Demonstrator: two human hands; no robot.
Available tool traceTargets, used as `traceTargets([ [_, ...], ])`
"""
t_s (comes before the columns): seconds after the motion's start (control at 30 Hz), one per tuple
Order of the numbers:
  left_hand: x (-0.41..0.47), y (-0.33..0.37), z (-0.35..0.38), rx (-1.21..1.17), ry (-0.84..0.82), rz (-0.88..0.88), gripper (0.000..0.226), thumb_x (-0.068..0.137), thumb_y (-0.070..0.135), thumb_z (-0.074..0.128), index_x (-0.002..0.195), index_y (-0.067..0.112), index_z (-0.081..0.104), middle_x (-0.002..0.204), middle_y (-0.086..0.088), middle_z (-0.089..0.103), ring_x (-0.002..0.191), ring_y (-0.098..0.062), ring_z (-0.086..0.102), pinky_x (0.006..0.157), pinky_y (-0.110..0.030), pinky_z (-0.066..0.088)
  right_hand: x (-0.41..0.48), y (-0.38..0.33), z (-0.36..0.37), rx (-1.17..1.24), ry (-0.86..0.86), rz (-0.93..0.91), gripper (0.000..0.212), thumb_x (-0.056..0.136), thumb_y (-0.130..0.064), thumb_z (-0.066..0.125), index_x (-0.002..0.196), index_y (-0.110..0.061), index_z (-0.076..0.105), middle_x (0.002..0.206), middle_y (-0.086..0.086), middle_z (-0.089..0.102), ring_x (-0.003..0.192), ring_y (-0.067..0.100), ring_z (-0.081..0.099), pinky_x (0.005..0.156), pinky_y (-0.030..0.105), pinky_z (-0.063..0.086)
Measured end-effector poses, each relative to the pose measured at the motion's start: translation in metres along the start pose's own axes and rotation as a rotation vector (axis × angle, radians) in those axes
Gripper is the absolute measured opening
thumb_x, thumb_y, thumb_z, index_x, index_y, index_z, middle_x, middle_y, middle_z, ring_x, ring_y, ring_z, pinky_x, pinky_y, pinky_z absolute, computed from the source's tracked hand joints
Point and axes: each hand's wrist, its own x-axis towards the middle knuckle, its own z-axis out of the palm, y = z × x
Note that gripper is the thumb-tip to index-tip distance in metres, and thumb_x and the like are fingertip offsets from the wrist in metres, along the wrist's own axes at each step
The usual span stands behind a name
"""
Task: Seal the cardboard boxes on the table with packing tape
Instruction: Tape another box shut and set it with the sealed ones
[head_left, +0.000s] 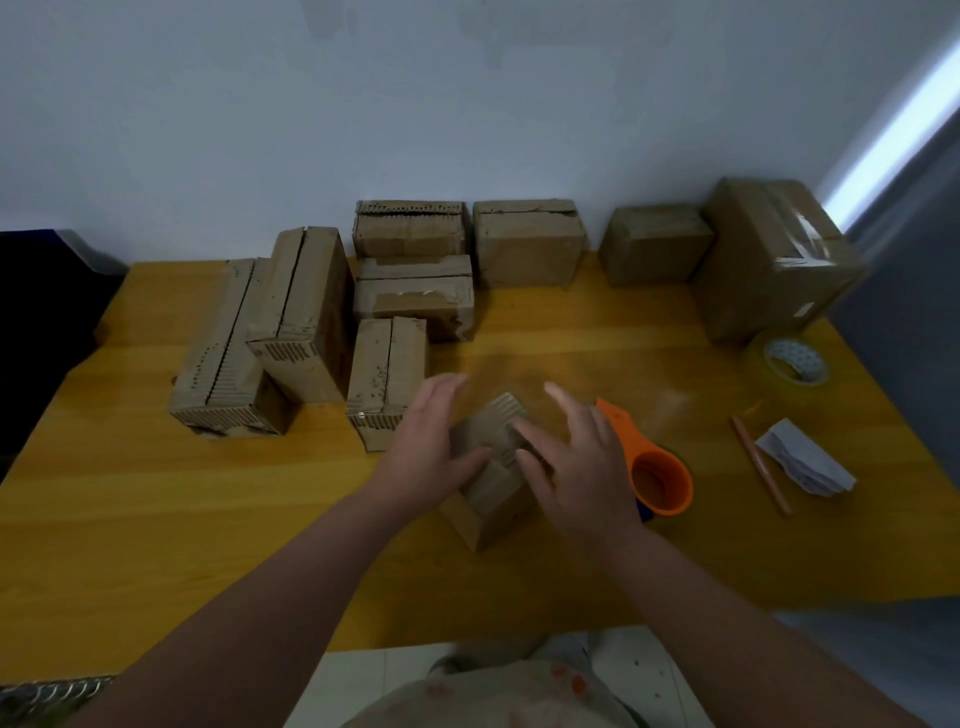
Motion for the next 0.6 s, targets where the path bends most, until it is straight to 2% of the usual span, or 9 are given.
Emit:
traceTargets([
  [0.07, 0.007, -0.001, -0.005, -0.006, -0.187, -0.013, 0.081, 0.089, 0.028, 0.064, 0.153, 0.022, 0.014, 0.152, 0.010, 0.020, 0.138, -0.008, 0.022, 0.113, -0.028, 0.023, 0.002, 0.002, -0.001, 0.070, -0.102, 0.085, 0.055, 0.094, -0.052, 0.034, 0.135, -0.023, 0.055, 0.152, 0.008, 0.035, 0.137, 0.031, 0.034, 0.110, 0.045, 0.028],
  [0.17, 0.013, -0.005, -0.006, 0.086, -0.335, 0.050, 0.073, 0.096, 0.033, 0.053, 0.154, 0.025, 0.009, 0.159, 0.008, 0.011, 0.144, -0.012, 0.016, 0.115, -0.028, 0.019, 0.005, 0.002, -0.001, 0.111, -0.129, 0.099, 0.065, 0.093, -0.056, 0.029, 0.141, -0.017, 0.049, 0.148, 0.004, 0.042, 0.136, 0.025, 0.036, 0.111, 0.042, 0.028],
  [0.27, 0.014, -0.006, 0.000, 0.262, -0.353, 0.092, 0.066, 0.099, 0.039, 0.042, 0.153, 0.031, 0.006, 0.159, 0.012, 0.009, 0.143, -0.012, 0.014, 0.111, -0.032, 0.023, 0.005, 0.000, 0.001, 0.152, -0.108, 0.089, 0.063, 0.094, -0.052, 0.033, 0.139, -0.011, 0.050, 0.140, 0.005, 0.051, 0.130, 0.024, 0.044, 0.108, 0.036, 0.032],
  [0.47, 0.015, -0.009, 0.003, 0.427, -0.366, 0.125, 0.068, 0.090, 0.054, 0.020, 0.152, 0.036, 0.000, 0.161, 0.011, 0.002, 0.146, -0.015, 0.007, 0.115, -0.045, 0.026, 0.006, -0.004, -0.001, 0.252, -0.131, 0.123, 0.069, 0.091, -0.054, 0.029, 0.143, -0.010, 0.043, 0.144, 0.005, 0.045, 0.133, 0.019, 0.037, 0.109, 0.029, 0.026],
  [0.6, 0.015, -0.004, 0.002, 0.471, -0.367, 0.140, 0.059, 0.099, 0.046, 0.028, 0.151, 0.042, -0.001, 0.161, 0.009, 0.000, 0.147, -0.017, 0.005, 0.113, -0.045, 0.027, 0.007, -0.007, -0.003, 0.325, -0.122, 0.133, 0.062, 0.093, -0.048, 0.039, 0.144, -0.012, 0.042, 0.145, 0.003, 0.043, 0.133, 0.015, 0.036, 0.109, 0.027, 0.026],
])
